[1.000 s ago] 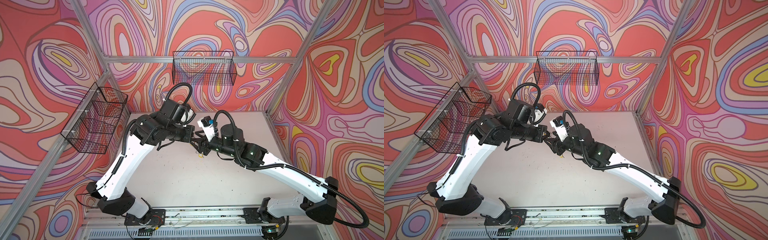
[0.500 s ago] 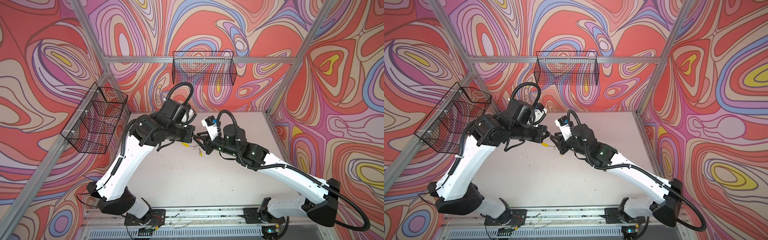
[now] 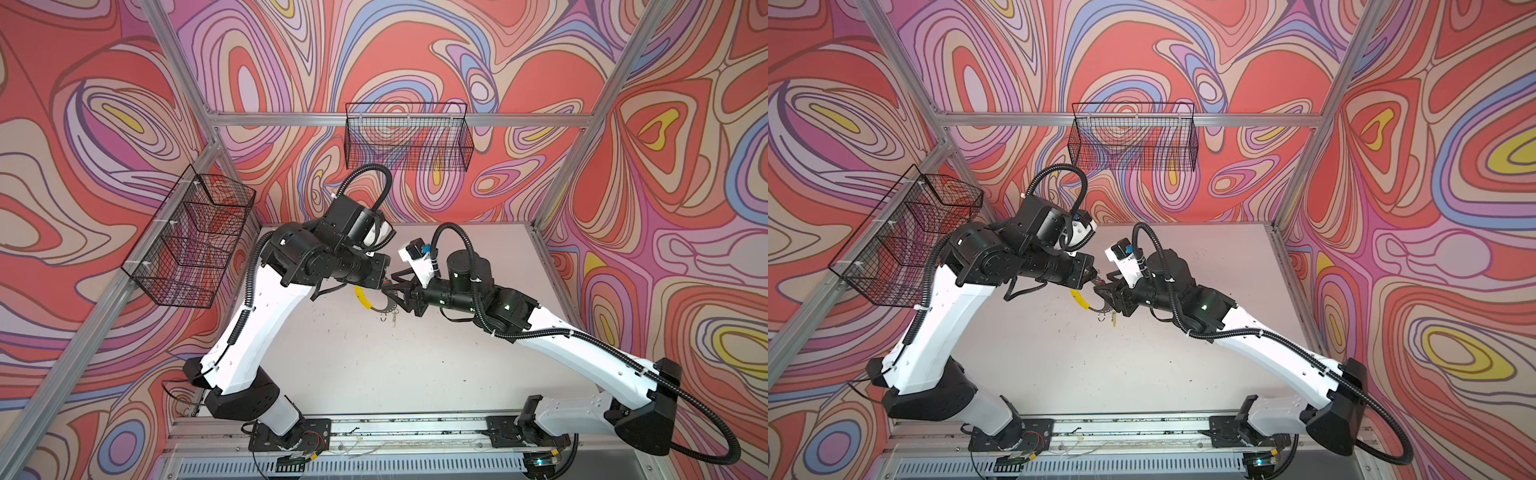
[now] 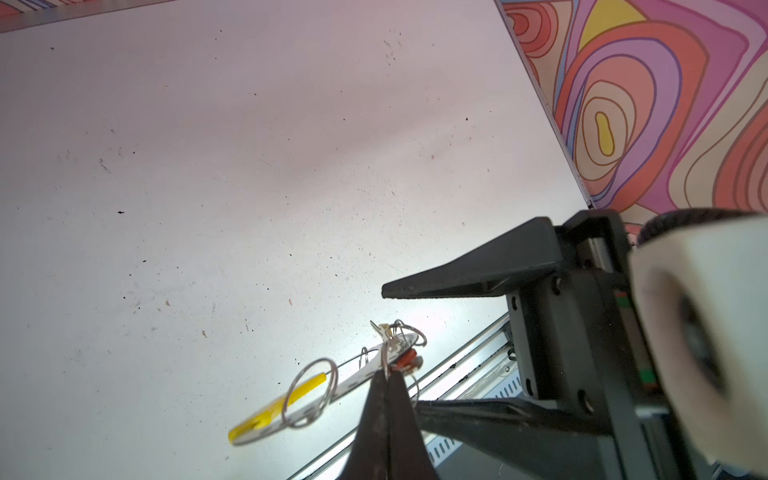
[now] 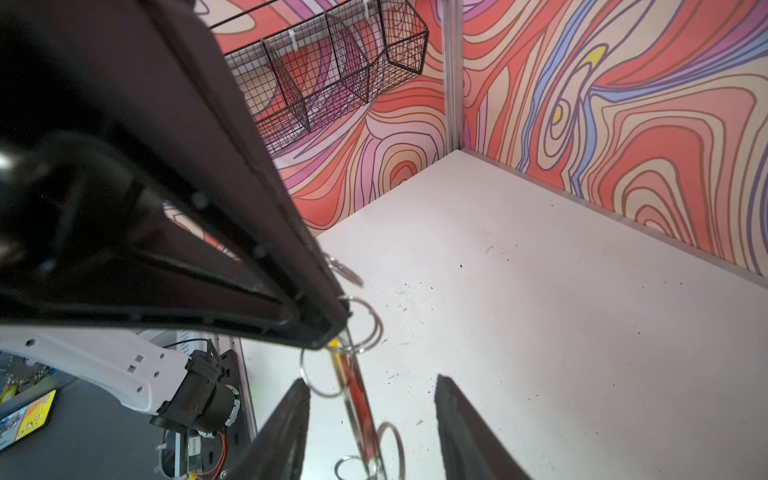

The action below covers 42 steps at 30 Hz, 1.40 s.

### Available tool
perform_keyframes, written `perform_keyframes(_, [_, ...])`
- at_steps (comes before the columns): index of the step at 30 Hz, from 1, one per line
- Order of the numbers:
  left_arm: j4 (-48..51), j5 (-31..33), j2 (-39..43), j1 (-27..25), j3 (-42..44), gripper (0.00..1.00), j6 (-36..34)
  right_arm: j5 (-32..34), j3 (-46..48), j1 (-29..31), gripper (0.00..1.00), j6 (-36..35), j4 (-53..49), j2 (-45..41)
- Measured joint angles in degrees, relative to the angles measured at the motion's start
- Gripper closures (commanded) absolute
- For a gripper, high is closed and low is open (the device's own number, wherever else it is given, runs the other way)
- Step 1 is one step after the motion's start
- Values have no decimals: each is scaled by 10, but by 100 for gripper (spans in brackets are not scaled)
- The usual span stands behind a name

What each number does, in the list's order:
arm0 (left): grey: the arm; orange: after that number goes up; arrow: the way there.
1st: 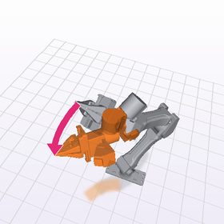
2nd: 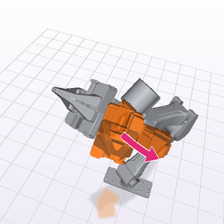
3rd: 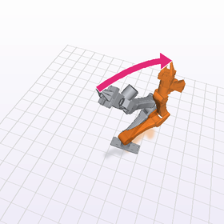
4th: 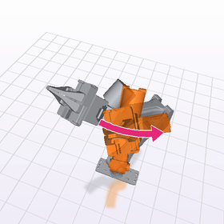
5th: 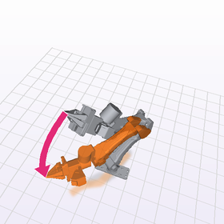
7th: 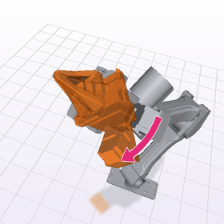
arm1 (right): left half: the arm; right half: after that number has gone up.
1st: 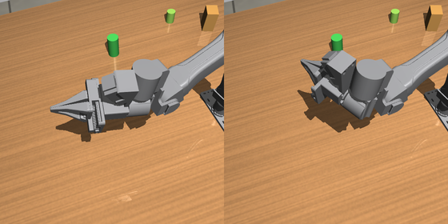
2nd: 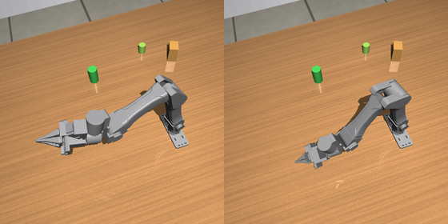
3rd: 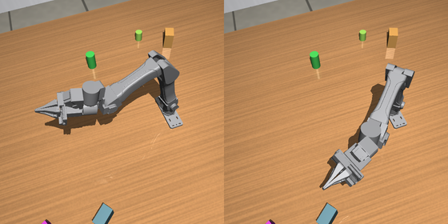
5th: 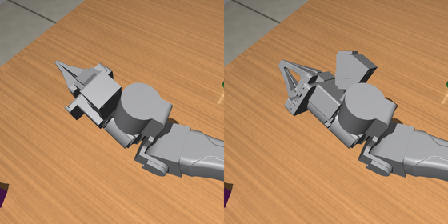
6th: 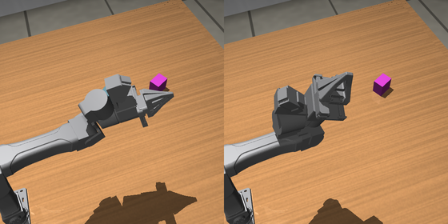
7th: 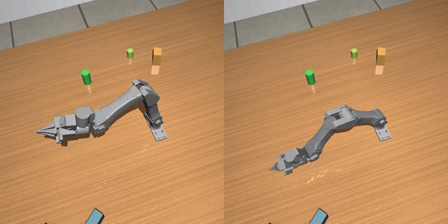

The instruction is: Put the keys on the keyring

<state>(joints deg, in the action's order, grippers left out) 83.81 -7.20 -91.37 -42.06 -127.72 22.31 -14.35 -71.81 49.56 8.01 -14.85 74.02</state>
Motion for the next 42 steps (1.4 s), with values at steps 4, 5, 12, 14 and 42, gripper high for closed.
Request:
perform_keyframes(4, [21,-20,-15,0,-8,100,-12,-12,0,0,51,-11,1,0])
perform_keyframes(5, [25,-25,-20,0,-10,100,-15,-14,0,0,54,-14,2,0])
perform_keyframes(12, [35,-42,-28,0,-14,100,-26,-22,15,0,71,-21,7,2])
perform_keyframes(14, [35,-44,-28,0,-14,100,-26,-21,24,0,72,-20,7,2])
perform_keyframes(42, [-132,-48,115,-3,164,57,-10,-18,64,1,100,37,58,-18])
